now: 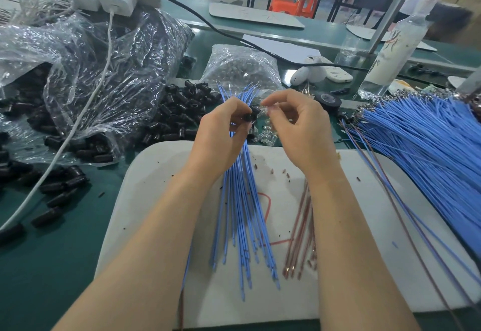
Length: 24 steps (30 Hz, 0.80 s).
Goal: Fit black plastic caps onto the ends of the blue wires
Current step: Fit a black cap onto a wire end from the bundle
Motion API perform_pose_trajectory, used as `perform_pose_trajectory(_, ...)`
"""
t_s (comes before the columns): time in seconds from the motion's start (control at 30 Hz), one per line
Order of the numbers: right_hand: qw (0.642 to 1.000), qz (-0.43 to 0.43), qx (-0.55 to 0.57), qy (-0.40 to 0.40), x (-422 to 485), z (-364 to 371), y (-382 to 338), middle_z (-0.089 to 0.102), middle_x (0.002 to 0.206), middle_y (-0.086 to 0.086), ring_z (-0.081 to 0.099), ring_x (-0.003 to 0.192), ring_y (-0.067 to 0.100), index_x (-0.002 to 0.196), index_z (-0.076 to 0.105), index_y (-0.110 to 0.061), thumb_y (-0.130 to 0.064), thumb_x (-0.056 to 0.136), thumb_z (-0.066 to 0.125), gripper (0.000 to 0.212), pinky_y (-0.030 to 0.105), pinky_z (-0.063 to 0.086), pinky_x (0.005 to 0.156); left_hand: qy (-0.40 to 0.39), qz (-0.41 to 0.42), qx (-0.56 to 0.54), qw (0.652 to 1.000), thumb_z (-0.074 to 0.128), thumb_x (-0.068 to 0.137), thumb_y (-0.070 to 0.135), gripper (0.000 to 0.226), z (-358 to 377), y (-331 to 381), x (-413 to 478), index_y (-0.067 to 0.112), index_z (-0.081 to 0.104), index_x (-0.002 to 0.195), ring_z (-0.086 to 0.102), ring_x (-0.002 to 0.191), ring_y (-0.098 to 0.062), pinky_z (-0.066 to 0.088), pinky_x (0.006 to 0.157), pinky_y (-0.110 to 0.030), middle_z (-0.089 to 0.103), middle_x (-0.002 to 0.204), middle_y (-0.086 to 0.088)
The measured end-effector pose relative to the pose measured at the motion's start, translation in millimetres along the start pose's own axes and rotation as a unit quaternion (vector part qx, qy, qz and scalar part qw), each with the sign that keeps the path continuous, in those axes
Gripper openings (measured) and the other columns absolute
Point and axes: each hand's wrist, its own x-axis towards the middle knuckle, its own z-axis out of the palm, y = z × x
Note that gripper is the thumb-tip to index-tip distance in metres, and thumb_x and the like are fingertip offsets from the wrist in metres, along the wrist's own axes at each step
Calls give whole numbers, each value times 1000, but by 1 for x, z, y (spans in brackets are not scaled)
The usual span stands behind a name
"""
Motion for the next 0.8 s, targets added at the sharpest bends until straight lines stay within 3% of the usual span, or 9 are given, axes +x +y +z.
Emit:
perform_pose_trajectory(0.13, 998, 17, -30, -47, -3, 6, -3, 68, 78, -6, 62, 72, 4, 94, 72, -21, -18, 86, 65, 11, 16, 50, 72, 3, 12, 2, 1000, 56, 88, 0, 17, 0, 1, -1, 15, 62, 96, 60, 85, -11, 49, 77, -14, 64, 91, 3)
perform_pose_trajectory(0.27, 997, 11, -64, -43, -4, 11, -4, 68, 81, -1, 63, 77, 12, 96, 70, -19, -20, 83, 70, 12, 29, 51, 78, 9, 26, 22, 999, 58, 86, 1, 17, 2, 0, -2, 14, 62, 96, 60, 83, -13, 49, 76, -14, 64, 91, 2)
perform_pose_trajectory(0.37, 997, 5, -67, -35, -5, 17, -4, 68, 77, -3, 62, 73, 10, 93, 70, -18, -20, 84, 69, 9, 24, 50, 75, 23, 26, 99, 994, 60, 86, 9, 14, 5, -3, -2, 12, 62, 100, 59, 83, -18, 51, 78, -35, 61, 92, 3)
perform_pose_trajectory(0.43, 997, 14, -59, -43, -4, 17, -1, 68, 76, -7, 62, 71, 3, 92, 71, -19, -25, 85, 68, 9, 14, 48, 70, 37, 24, 128, 991, 59, 87, 10, 10, 4, -5, 0, 12, 62, 96, 60, 81, -20, 51, 76, -40, 61, 90, 3)
perform_pose_trajectory(0.53, 995, 75, -64, 4, 3, 3, 13, 68, 83, -9, 61, 73, -3, 96, 71, -20, -23, 91, 60, 12, 7, 46, 66, 52, 3, 110, 993, 61, 88, 11, 9, 1, -6, 1, 14, 63, 96, 60, 82, -17, 50, 78, -31, 63, 89, 5)
perform_pose_trajectory(0.63, 975, 164, -151, 22, 5, -11, 35, 69, 96, -1, 60, 84, 12, 99, 70, -21, -14, 92, 55, 19, 18, 41, 74, 57, -7, 89, 994, 62, 89, 14, 11, 0, -5, 1, 16, 65, 100, 59, 82, -13, 45, 75, -18, 65, 91, 4)
perform_pose_trajectory(0.7, 964, 186, -191, -7, 5, -10, 41, 69, 101, 0, 54, 84, 11, 102, 70, -23, -15, 91, 56, 20, 16, 35, 73, 59, -8, 85, 995, 61, 90, 15, 14, 1, -4, 1, 15, 65, 103, 59, 82, -13, 45, 75, -18, 66, 94, 3)
perform_pose_trajectory(0.8, 960, 196, -200, -16, 10, -9, 42, 69, 107, 2, 58, 96, 15, 105, 69, -24, -12, 90, 53, 25, 20, 40, 82, 66, -7, 76, 995, 61, 90, 15, 14, 2, -3, 1, 14, 65, 103, 60, 82, -15, 49, 77, -25, 66, 92, 3)
